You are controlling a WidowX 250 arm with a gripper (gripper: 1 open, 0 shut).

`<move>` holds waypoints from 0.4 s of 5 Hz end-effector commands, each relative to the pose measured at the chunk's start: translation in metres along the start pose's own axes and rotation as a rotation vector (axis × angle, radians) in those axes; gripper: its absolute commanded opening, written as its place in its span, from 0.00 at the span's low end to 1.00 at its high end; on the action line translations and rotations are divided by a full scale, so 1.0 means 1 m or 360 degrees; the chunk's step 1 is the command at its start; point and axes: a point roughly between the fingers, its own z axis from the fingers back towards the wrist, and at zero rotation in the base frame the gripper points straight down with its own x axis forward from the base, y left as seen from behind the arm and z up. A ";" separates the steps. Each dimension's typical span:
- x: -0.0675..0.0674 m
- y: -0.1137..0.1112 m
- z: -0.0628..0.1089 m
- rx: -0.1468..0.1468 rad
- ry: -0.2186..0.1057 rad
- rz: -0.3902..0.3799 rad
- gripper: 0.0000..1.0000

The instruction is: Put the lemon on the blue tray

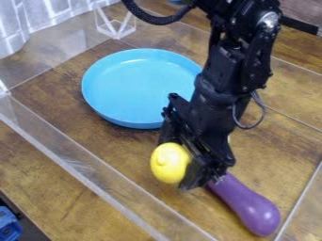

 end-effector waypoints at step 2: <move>-0.008 0.037 0.066 0.0117 -0.0129 0.0067 0.00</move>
